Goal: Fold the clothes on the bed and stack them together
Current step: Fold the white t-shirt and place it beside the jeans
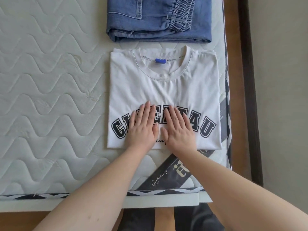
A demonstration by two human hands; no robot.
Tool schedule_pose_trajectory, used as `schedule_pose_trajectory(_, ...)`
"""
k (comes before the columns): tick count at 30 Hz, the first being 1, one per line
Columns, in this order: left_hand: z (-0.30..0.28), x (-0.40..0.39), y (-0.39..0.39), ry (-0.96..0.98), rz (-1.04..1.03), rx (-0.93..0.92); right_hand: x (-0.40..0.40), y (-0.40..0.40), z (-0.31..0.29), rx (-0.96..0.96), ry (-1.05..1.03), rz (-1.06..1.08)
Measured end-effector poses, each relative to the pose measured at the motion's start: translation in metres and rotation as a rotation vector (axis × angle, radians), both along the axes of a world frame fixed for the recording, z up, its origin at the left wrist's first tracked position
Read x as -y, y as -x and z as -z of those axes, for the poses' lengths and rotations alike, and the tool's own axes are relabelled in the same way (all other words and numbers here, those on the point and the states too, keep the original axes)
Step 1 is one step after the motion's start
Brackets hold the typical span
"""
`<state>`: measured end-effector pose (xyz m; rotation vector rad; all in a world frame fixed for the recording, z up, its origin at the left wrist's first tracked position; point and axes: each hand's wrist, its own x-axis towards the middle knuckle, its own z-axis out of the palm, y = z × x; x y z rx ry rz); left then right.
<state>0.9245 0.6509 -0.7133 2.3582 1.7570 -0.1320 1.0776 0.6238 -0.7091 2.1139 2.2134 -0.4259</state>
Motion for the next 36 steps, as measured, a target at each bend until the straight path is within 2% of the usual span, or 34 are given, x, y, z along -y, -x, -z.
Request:
schedule_pose_trajectory(6, -0.002, 0.011, 0.048, 0.031, -0.154, 0.007, 0.019, -0.073, -0.011, 0.063, 0.116, 0.146)
schedule_pose_trajectory(11, -0.010, 0.003, 0.058, 0.004, -0.146, 0.008, 0.011, -0.070, -0.020, 0.000, 0.141, 0.220)
schedule_pose_trajectory(16, -0.015, -0.068, 0.044, -0.074, -0.153, 0.067, -0.061, -0.065, -0.025, -0.069, 0.019, 0.224)
schedule_pose_trajectory(20, -0.012, -0.141, 0.038, -0.070, -0.225, 0.083, -0.133, -0.062, -0.015, 0.014, -0.005, 0.147)
schedule_pose_trajectory(23, -0.007, -0.182, 0.041, -0.059, -0.140, 0.066, -0.169, -0.070, -0.005, -0.009, -0.008, 0.105)
schedule_pose_trajectory(26, 0.003, -0.198, 0.046, -0.060, -0.051, 0.064, -0.183, -0.089, 0.003, -0.035, -0.032, 0.156)
schedule_pose_trajectory(32, 0.011, -0.196, 0.049, -0.066, -0.110, -0.027, -0.181, -0.091, 0.009, 0.021, -0.072, 0.228)
schedule_pose_trajectory(36, 0.010, -0.197, 0.047, -0.058, -0.093, 0.000, -0.182, -0.092, 0.011, 0.043, -0.075, 0.240)
